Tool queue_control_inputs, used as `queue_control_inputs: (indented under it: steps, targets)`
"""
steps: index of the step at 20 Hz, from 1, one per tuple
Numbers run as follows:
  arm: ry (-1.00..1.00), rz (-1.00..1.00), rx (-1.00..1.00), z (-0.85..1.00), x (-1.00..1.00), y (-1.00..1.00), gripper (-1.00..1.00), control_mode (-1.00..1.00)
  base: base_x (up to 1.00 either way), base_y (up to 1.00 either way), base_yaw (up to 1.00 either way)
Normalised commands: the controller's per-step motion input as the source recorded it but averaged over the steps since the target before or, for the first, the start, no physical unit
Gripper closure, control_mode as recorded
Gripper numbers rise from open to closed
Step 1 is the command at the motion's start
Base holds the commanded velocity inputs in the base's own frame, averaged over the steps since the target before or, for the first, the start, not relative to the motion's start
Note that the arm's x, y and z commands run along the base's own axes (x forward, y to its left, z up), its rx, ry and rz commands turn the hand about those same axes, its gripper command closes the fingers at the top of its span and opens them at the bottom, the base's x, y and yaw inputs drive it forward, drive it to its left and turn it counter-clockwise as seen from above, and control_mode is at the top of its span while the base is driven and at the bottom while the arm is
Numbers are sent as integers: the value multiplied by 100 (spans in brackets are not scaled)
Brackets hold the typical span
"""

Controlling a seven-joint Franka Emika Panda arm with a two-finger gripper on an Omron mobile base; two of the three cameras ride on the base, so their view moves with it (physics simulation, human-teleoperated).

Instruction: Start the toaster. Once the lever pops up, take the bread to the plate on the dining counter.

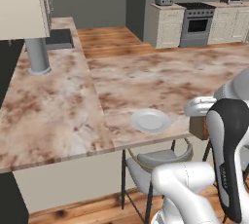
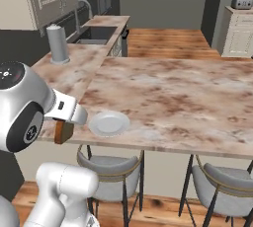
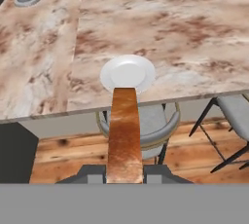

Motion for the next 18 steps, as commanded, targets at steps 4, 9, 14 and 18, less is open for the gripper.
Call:
queue_control_inputs:
  steps: [4,9,14,18]
  targets:
    - [0,0,0,0,0,0,100,100,53,15,0]
    - [0,0,0,0,0,0,100,100,40,9,0]
    - [0,0,0,-3,6,0,100,-100,23,3,0]
    - [-1,3,0,-28,42,-6,100,-100,0,0,0]
